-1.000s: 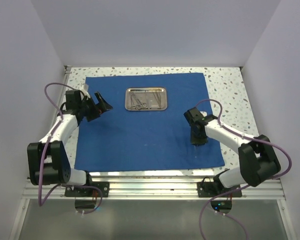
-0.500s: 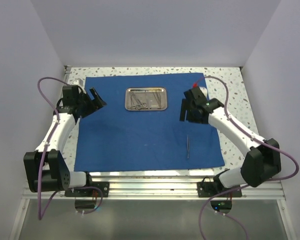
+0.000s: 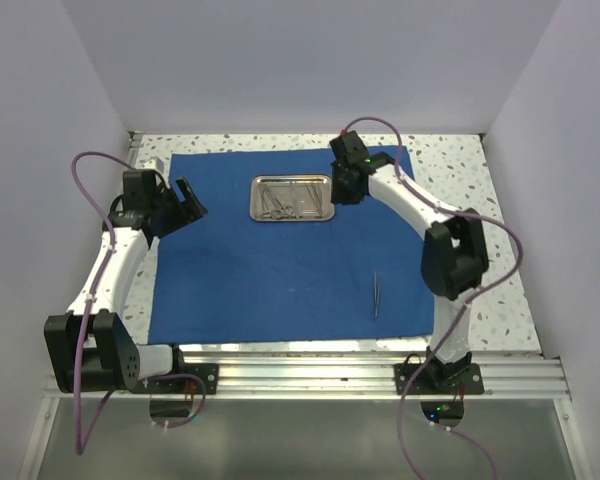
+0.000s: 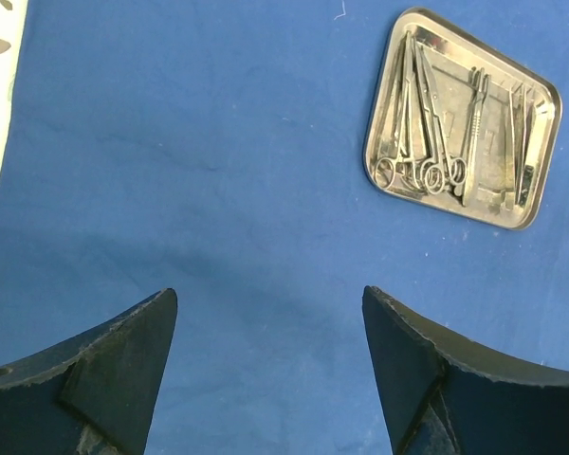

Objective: Open and lay out the surgical kit
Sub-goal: Pick up the medical item from the container.

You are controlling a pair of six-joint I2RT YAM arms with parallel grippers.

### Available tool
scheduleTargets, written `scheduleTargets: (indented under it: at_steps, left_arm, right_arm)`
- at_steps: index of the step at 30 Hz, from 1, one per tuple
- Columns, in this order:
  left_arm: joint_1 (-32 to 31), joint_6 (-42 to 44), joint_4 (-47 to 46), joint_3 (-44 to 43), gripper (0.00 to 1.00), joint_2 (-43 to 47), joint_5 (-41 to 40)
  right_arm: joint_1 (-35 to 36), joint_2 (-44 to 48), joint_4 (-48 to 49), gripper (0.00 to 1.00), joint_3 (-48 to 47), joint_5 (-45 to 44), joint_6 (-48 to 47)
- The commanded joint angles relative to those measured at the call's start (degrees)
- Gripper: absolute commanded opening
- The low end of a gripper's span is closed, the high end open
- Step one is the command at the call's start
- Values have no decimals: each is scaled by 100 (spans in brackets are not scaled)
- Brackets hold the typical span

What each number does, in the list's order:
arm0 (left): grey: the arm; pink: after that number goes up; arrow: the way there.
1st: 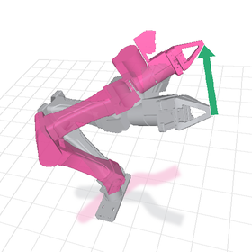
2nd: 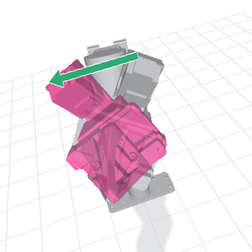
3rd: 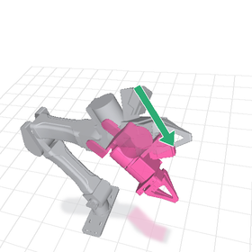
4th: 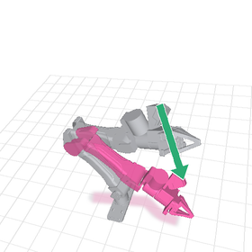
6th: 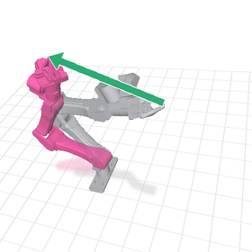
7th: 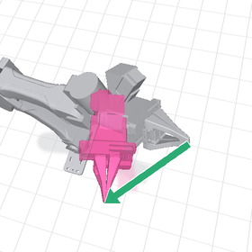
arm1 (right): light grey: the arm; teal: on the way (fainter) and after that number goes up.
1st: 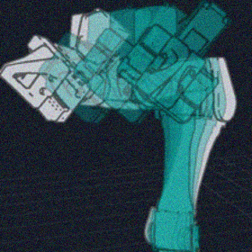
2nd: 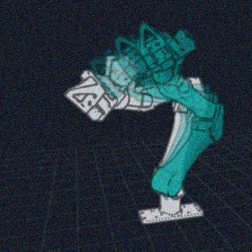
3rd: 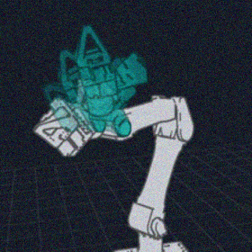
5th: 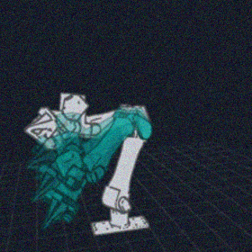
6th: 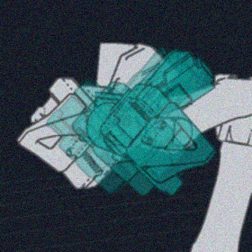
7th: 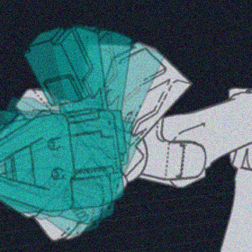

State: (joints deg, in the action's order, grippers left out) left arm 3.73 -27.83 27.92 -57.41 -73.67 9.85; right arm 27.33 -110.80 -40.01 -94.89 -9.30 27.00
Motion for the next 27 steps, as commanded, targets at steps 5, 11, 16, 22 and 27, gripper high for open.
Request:
scheduleTargets:
  at_steps: [5, 11, 16, 22, 27]
  left_arm:
    - [-4, 164, 354, -78, 82, 239, -211]
    - [-12, 235, 583, -174, 81, 239, -387]
    - [-4, 305, 697, -218, 81, 239, -536]
    - [-4, 349, 732, -359, 81, 81, -659]
    - [-12, 375, 715, -420, 80, -112, -668]
  right_arm:
    - [-9, -1811, -261, 25, -2681, 192, -99]
    - [-9, -2937, -517, 22, -4098, -1, 68]
    - [-17, -3447, -596, 22, -4739, -186, 182]
    - [-17, -3791, -561, 22, -4916, -441, 235]
    - [-70, -4010, -552, 22, -5030, -459, 235]
